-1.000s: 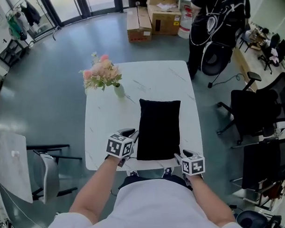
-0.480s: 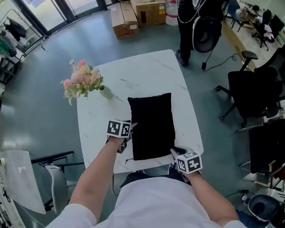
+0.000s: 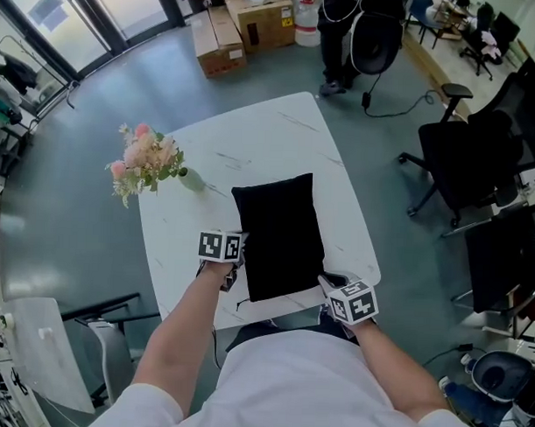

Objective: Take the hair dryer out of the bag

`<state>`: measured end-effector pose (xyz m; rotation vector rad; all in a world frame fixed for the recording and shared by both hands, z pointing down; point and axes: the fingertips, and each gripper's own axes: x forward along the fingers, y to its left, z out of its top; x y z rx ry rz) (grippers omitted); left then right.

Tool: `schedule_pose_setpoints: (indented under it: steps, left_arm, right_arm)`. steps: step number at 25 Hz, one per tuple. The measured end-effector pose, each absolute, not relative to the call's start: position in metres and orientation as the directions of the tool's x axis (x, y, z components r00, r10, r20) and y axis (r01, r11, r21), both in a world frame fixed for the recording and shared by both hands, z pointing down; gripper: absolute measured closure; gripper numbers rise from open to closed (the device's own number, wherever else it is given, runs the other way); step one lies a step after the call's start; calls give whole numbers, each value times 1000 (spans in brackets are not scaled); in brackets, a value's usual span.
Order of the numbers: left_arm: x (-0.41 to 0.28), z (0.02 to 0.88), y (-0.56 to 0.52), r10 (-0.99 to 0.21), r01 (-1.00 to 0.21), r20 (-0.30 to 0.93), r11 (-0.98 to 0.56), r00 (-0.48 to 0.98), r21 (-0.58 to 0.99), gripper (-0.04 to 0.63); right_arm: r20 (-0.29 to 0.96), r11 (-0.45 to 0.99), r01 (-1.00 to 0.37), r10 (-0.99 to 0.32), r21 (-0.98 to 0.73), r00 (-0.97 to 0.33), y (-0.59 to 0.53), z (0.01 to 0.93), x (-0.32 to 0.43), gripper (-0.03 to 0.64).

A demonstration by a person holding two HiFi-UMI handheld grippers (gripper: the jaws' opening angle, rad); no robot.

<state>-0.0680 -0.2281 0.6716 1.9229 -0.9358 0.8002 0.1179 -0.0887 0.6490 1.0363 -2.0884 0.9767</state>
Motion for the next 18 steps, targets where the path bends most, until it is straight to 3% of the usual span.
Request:
schedule_pose_setpoints:
  steps: [10, 18]
  left_arm:
    - [-100, 649, -163, -367, -836, 751, -267, 549, 480, 568]
    - [-134, 634, -101, -460, -834, 717, -104, 524, 542, 568]
  right_arm:
    - [775, 413, -861, -423, -296, -470, -118, 647, 139, 580]
    - [779, 595, -783, -397, -184, -485, -155, 634, 109, 580]
